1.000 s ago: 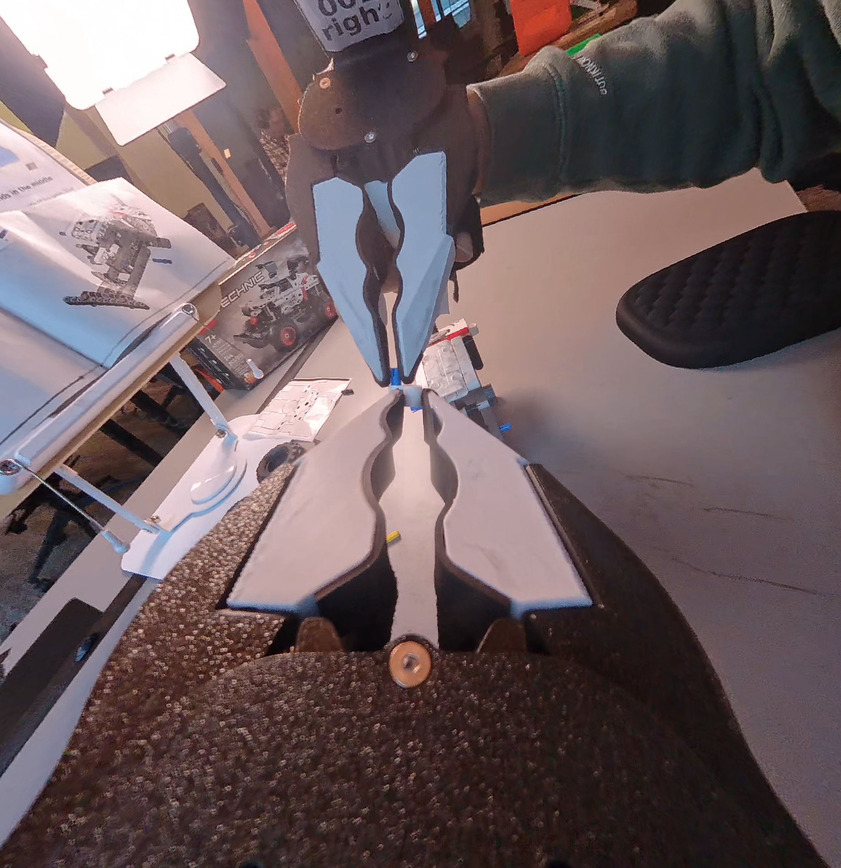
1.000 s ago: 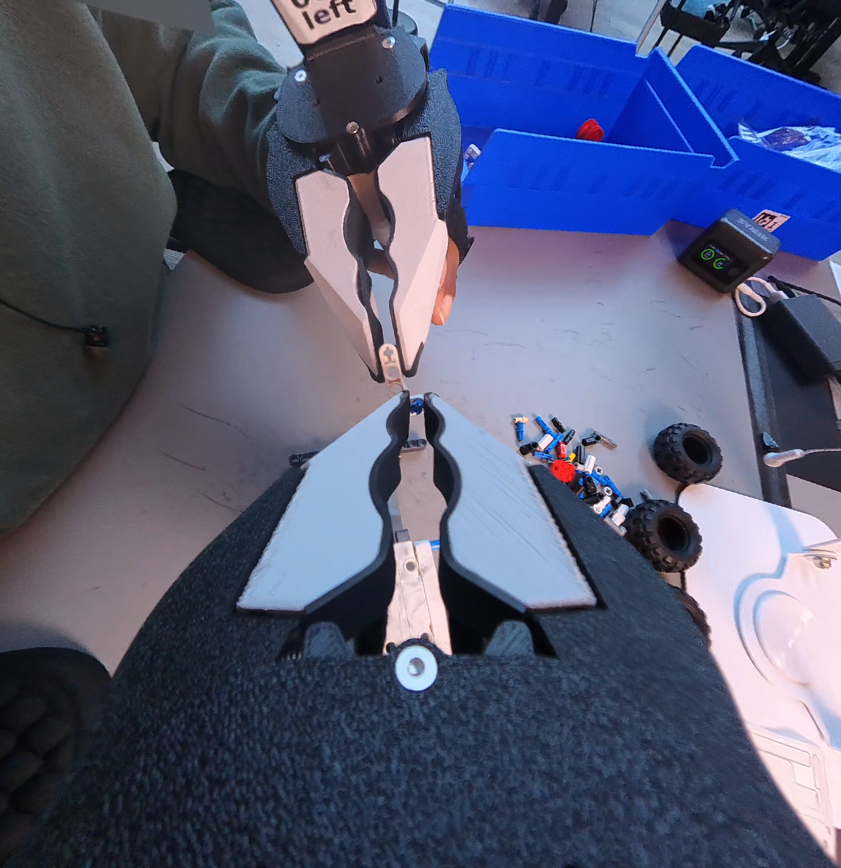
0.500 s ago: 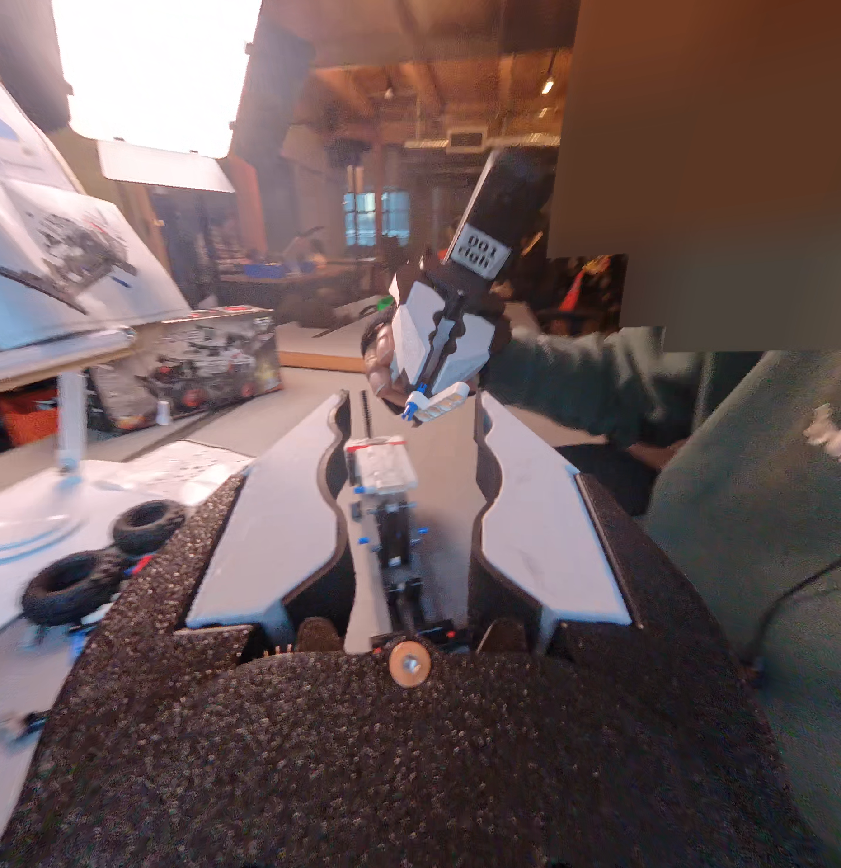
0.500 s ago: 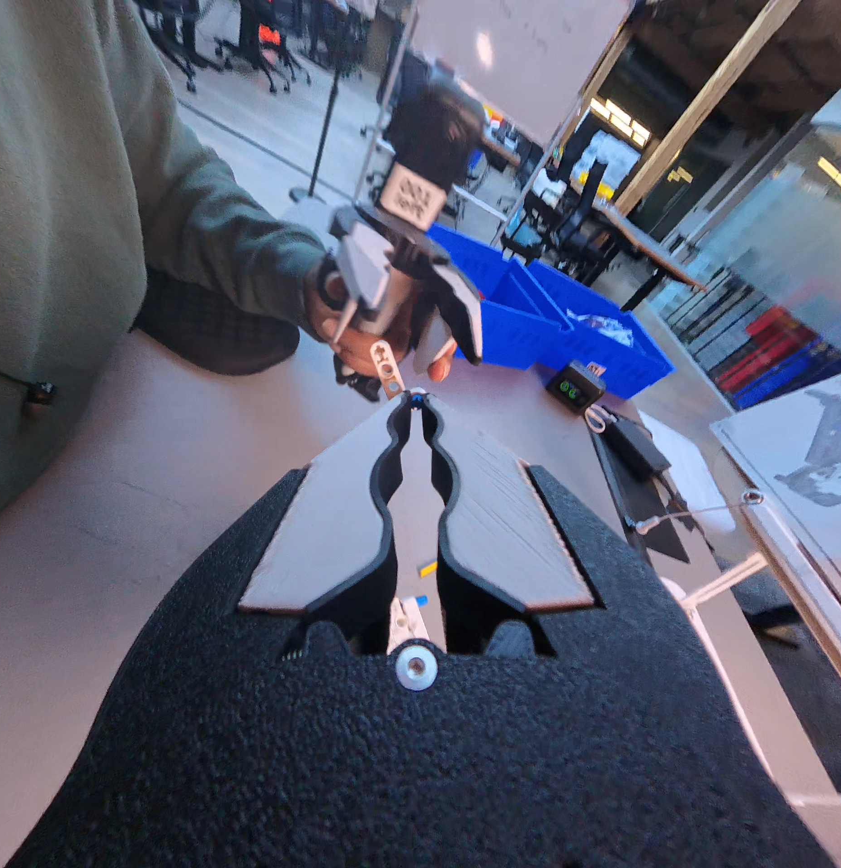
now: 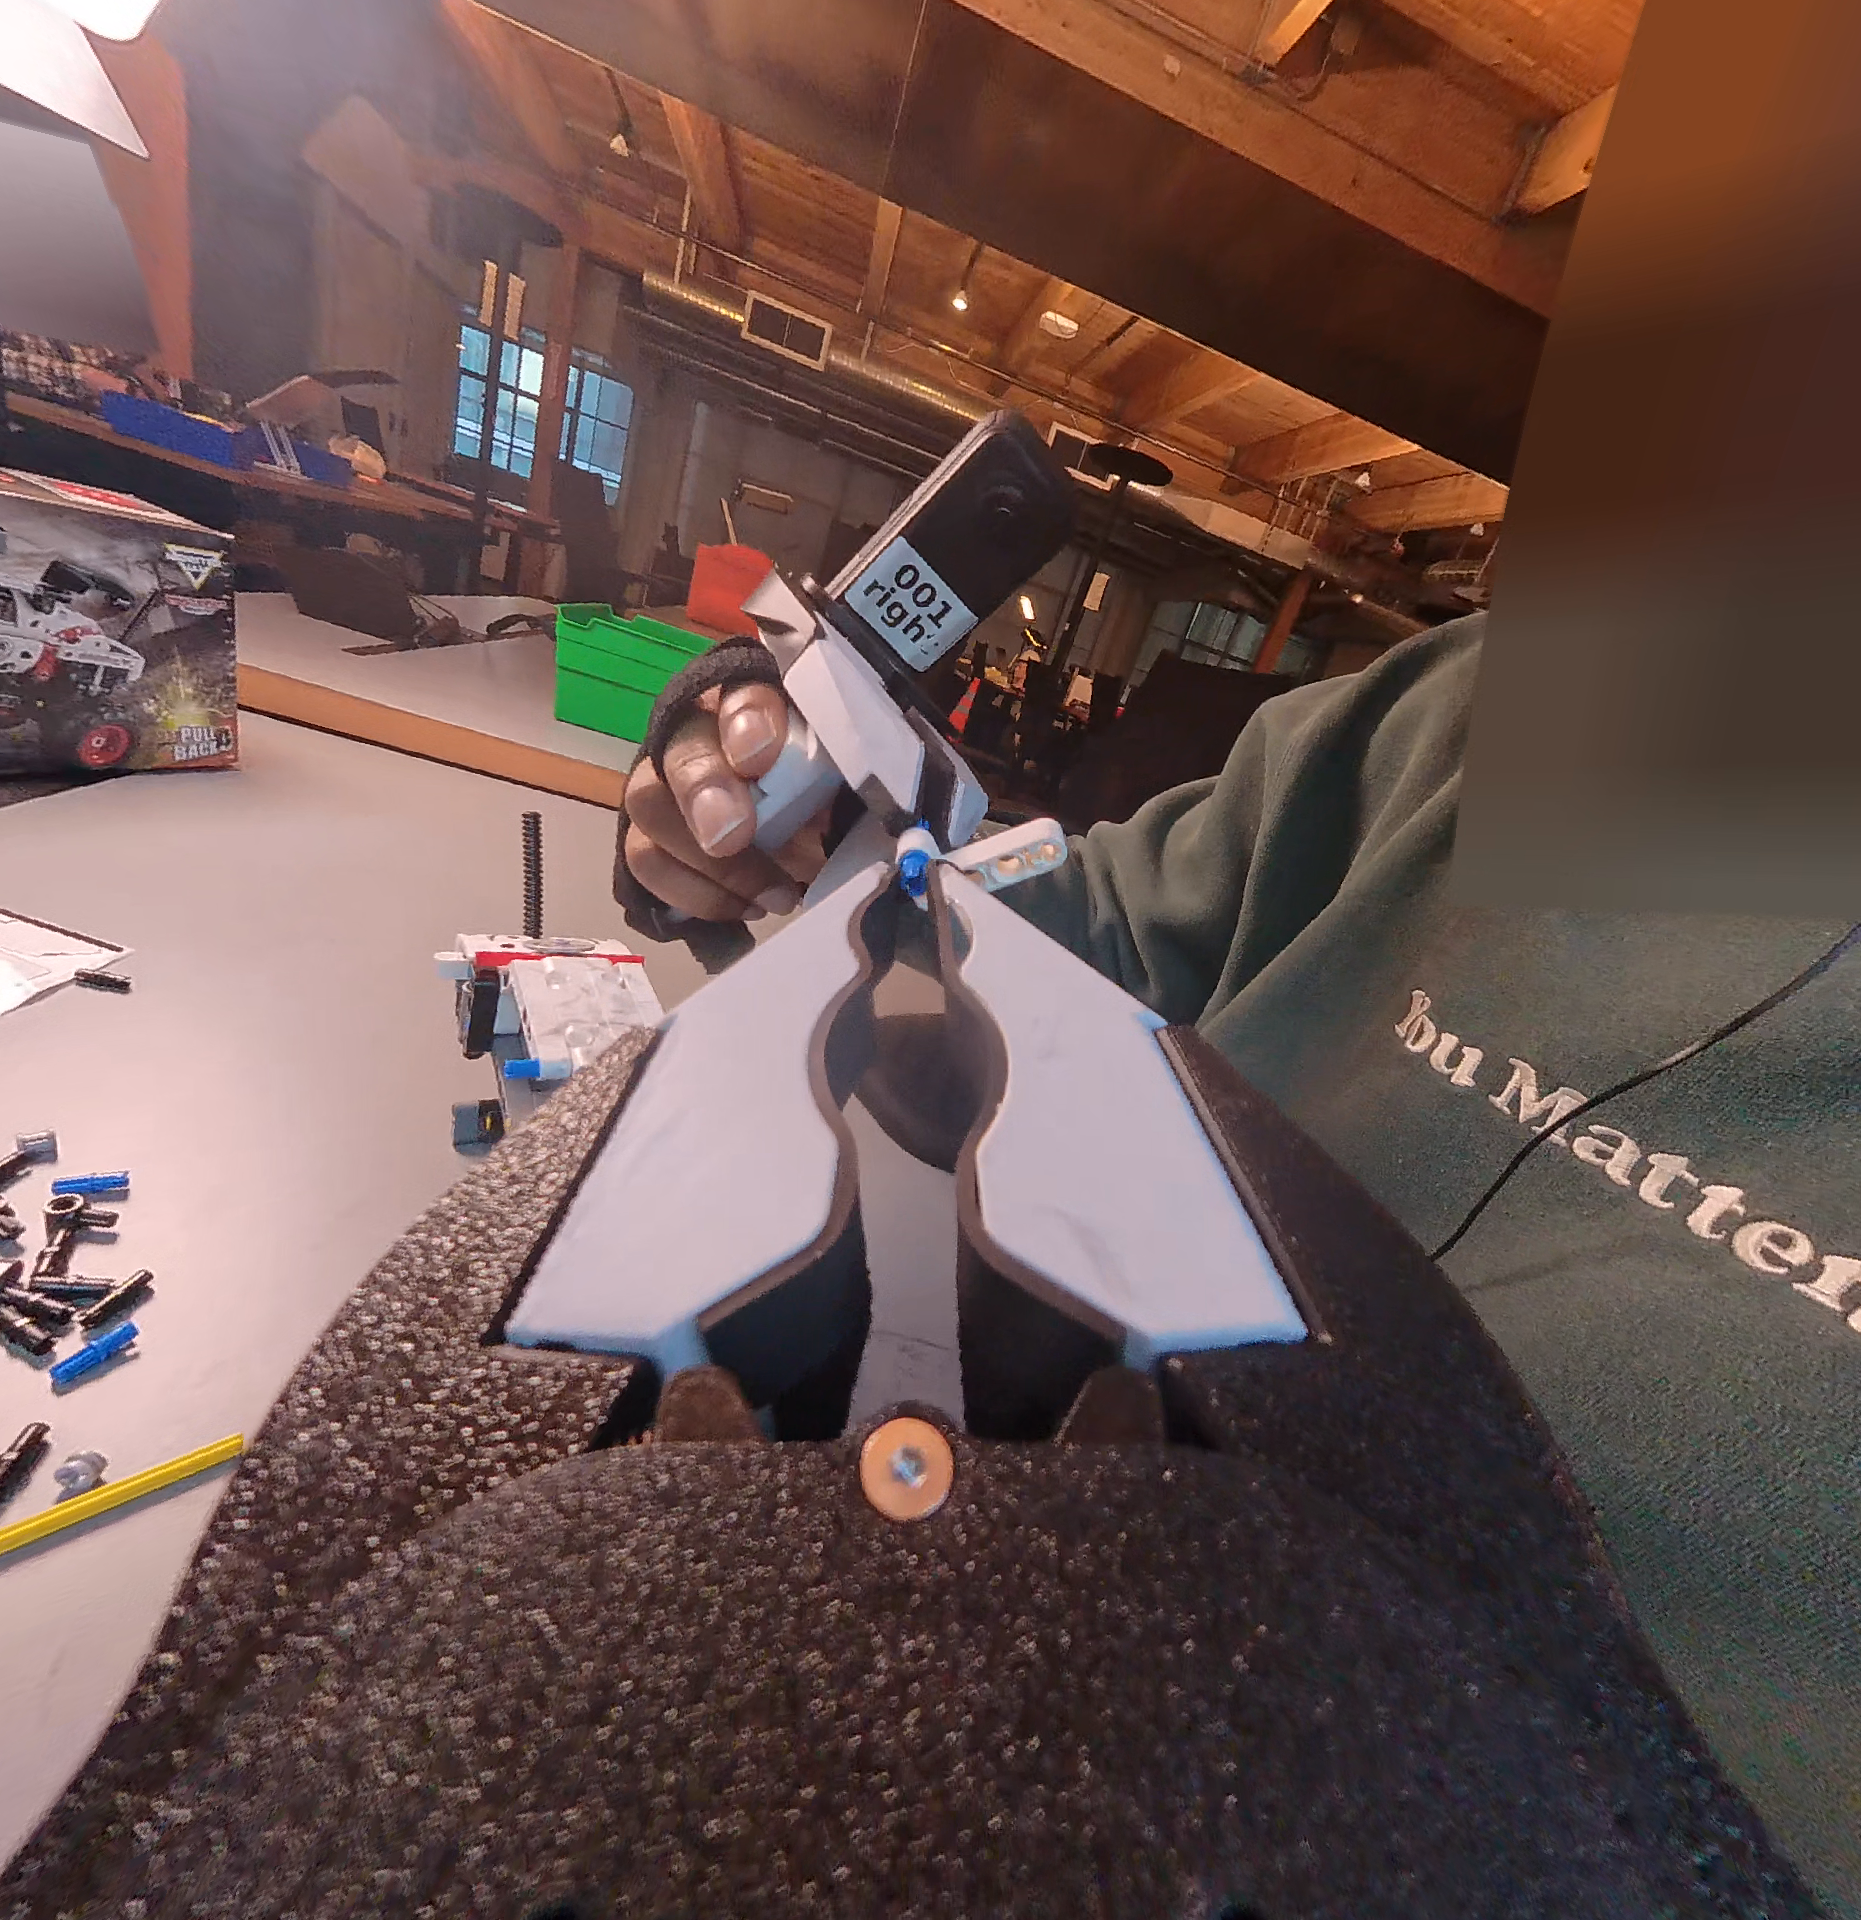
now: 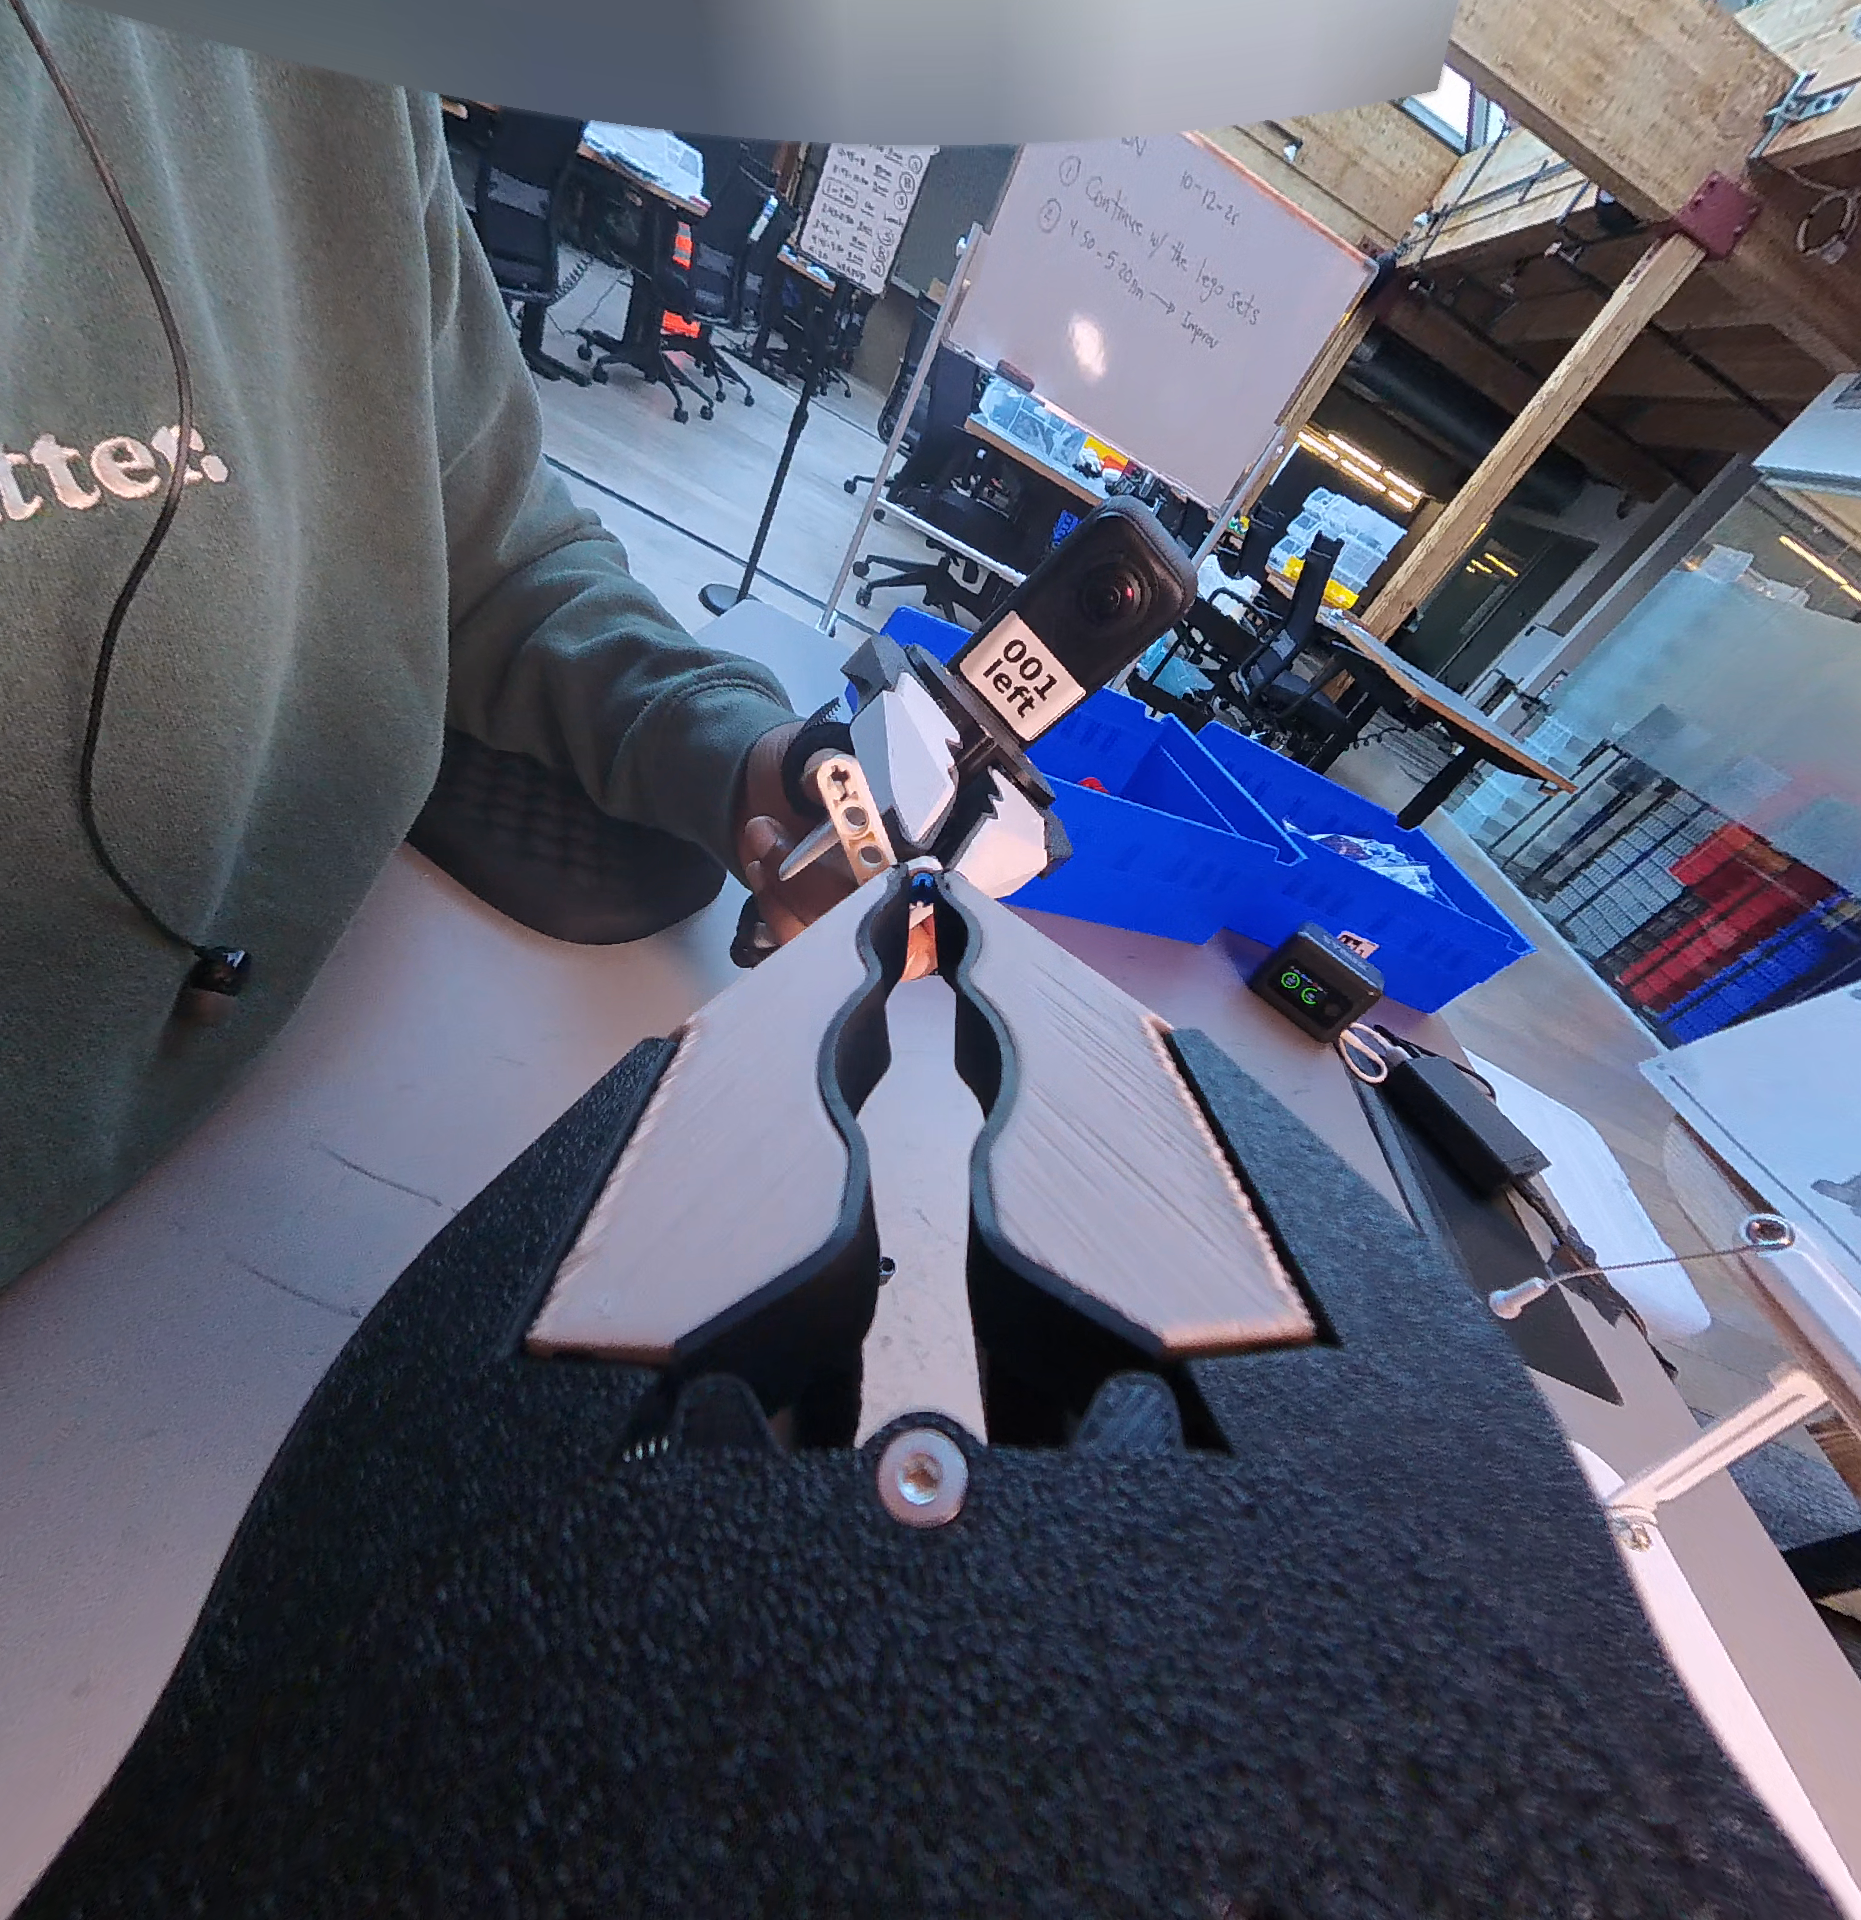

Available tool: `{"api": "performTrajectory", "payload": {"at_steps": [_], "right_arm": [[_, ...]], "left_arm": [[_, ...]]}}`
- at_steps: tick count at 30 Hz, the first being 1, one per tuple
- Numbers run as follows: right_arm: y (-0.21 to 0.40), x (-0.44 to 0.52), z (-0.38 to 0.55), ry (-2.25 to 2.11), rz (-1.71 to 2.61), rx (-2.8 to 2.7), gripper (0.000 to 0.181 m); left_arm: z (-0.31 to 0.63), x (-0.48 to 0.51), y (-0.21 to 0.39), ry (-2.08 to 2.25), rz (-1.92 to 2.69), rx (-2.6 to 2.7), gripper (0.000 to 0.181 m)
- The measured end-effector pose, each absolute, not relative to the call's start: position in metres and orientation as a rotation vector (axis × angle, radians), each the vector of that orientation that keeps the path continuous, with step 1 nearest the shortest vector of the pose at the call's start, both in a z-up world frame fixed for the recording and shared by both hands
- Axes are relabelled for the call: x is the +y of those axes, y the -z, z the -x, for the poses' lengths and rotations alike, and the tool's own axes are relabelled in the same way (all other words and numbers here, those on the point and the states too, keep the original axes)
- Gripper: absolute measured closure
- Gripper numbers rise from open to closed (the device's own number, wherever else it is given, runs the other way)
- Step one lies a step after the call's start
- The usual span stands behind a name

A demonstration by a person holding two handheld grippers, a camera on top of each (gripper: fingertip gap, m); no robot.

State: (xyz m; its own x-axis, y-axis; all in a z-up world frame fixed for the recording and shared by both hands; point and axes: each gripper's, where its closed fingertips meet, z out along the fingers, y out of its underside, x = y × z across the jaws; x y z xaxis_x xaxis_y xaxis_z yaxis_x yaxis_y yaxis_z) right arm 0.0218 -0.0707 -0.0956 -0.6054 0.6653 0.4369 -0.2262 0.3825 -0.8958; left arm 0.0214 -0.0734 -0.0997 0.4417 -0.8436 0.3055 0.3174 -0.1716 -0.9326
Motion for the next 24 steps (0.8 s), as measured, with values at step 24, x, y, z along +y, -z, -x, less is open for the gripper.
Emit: {"api": "performTrajectory", "payload": {"at_steps": [24], "right_arm": [[0.112, -0.069, -0.014, -1.128, 0.430, -1.869, 0.174]], "left_arm": [[-0.020, -0.062, 0.116, 1.300, 1.491, 0.383, 0.179]]}}
